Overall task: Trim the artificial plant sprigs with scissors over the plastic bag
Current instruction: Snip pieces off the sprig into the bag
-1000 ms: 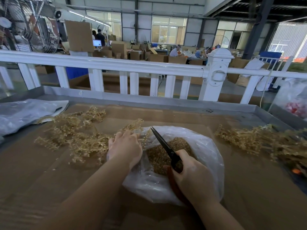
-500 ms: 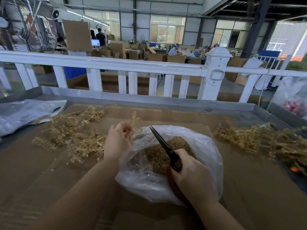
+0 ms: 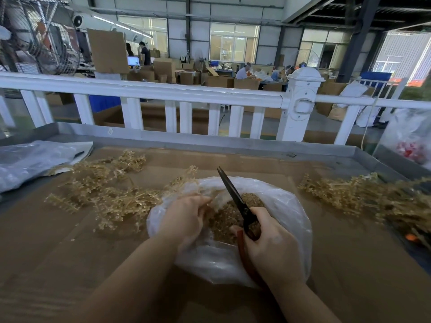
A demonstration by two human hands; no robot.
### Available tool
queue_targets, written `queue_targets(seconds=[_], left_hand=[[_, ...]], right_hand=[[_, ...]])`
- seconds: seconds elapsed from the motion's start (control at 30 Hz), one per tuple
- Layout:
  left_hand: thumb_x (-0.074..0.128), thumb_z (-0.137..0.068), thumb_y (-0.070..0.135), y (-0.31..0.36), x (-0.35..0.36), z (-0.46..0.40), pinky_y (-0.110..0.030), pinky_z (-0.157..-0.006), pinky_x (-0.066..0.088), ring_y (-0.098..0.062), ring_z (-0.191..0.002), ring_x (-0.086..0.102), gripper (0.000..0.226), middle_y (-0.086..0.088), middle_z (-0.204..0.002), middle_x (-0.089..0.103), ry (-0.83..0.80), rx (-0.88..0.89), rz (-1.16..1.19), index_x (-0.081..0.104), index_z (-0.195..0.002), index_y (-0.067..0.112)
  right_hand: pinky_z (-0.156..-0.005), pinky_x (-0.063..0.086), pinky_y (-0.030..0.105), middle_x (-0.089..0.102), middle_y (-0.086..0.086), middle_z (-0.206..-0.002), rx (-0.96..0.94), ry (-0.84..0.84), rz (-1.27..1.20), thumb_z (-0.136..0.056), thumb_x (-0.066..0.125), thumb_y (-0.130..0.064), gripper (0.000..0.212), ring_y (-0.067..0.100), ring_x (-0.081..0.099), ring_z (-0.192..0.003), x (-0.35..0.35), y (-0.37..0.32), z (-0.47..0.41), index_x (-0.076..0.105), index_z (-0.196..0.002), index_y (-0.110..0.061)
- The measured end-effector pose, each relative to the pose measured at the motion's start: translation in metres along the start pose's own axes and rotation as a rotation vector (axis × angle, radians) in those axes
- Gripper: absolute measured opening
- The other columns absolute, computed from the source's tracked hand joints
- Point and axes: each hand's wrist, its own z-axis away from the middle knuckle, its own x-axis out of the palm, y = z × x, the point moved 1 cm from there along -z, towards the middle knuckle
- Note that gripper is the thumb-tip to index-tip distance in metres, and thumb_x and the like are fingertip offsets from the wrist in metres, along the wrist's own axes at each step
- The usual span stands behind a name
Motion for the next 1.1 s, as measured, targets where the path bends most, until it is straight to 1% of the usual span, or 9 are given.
queue_targets(seconds=[0.07,0.17,0.27,0.4,0.53,0.6,0.77,0.97,1.1], left_hand=[[0.05,-0.096,0.012,-0.004,0.003,0.003,-0.012,-0.074,0.045,-0.006,-0.083,0.06,0.039,0.008,-0.124,0.063,-0.01,-0.019,0.008,0.058,-0.129,0.03],[0.054,-0.094,0.017,-0.007,0.002,0.003,0.0,-0.062,0.042,0.003,-0.067,0.053,0.033,0.008,-0.117,0.066,0.058,-0.095,0.141,0.061,-0.124,0.031],[0.057,-0.092,0.026,-0.008,-0.001,-0.001,-0.008,-0.089,0.035,-0.008,-0.098,0.051,0.033,0.002,-0.124,0.059,0.175,-0.14,0.054,0.06,-0.126,0.025],[0.057,-0.09,0.043,-0.007,-0.001,-0.002,-0.034,-0.109,0.023,-0.022,-0.13,0.028,0.061,0.001,-0.141,0.041,0.007,-0.248,-0.138,0.036,-0.145,0.028],[0.066,-0.085,0.037,0.0,-0.001,0.004,-0.027,-0.097,0.029,-0.016,-0.117,0.038,0.022,0.008,-0.11,0.046,0.075,-0.184,-0.072,0.059,-0.106,0.032],[0.067,-0.086,0.033,0.005,0.0,0.005,-0.026,-0.094,0.035,-0.014,-0.109,0.044,0.006,0.011,-0.099,0.047,-0.015,-0.133,-0.012,0.062,-0.09,0.033],[0.049,-0.09,-0.001,0.001,0.007,0.002,-0.028,-0.109,0.029,-0.014,-0.122,0.036,0.047,0.006,-0.122,0.047,-0.175,-0.016,-0.093,0.063,-0.123,0.029],[0.058,-0.093,0.02,-0.005,0.007,-0.002,-0.014,-0.089,0.029,-0.01,-0.11,0.041,0.022,0.009,-0.109,0.042,-0.117,0.072,-0.209,0.068,-0.11,0.029],[0.06,-0.09,0.034,0.0,-0.004,-0.005,-0.021,-0.089,0.019,-0.004,-0.107,0.034,0.012,0.018,-0.117,0.048,0.028,0.081,-0.216,0.068,-0.098,0.036]], right_hand=[[-0.052,0.036,0.005,0.061,-0.013,-0.073,-0.002,0.01,0.012,-0.082,0.07,-0.044,0.025,0.002,0.056,-0.062,0.002,0.002,0.001,0.059,-0.096,-0.026],[-0.054,0.033,-0.001,0.061,-0.014,-0.072,-0.009,0.027,-0.001,-0.081,0.071,-0.042,0.025,-0.001,0.052,-0.061,0.004,0.003,0.001,0.058,-0.096,-0.027],[-0.054,0.034,0.002,0.061,-0.014,-0.073,-0.018,0.036,0.007,-0.081,0.072,-0.042,0.026,0.0,0.054,-0.061,0.004,0.003,0.001,0.058,-0.097,-0.027],[-0.055,0.031,-0.004,0.061,-0.014,-0.073,-0.018,0.037,0.004,-0.08,0.073,-0.041,0.027,0.0,0.053,-0.061,0.004,0.004,0.001,0.058,-0.097,-0.027],[-0.058,0.032,-0.005,0.061,-0.014,-0.072,-0.019,0.043,0.001,-0.08,0.073,-0.042,0.027,-0.003,0.049,-0.061,0.005,0.005,0.001,0.057,-0.097,-0.028],[-0.06,0.031,-0.006,0.061,-0.015,-0.073,-0.025,0.044,-0.006,-0.08,0.073,-0.041,0.027,-0.004,0.048,-0.062,0.006,0.006,0.001,0.057,-0.097,-0.028],[-0.054,0.031,-0.004,0.062,-0.015,-0.074,-0.004,0.03,0.002,-0.079,0.071,-0.045,0.028,-0.001,0.054,-0.064,0.005,0.006,0.001,0.057,-0.099,-0.03],[-0.059,0.035,-0.002,0.063,-0.016,-0.077,-0.013,0.05,-0.009,-0.082,0.066,-0.05,0.032,-0.002,0.057,-0.067,0.005,0.006,0.001,0.059,-0.103,-0.027],[-0.055,0.035,0.003,0.061,-0.017,-0.072,-0.015,0.078,-0.006,-0.079,0.064,-0.053,0.032,-0.001,0.055,-0.063,0.004,0.005,0.001,0.058,-0.099,-0.029]])
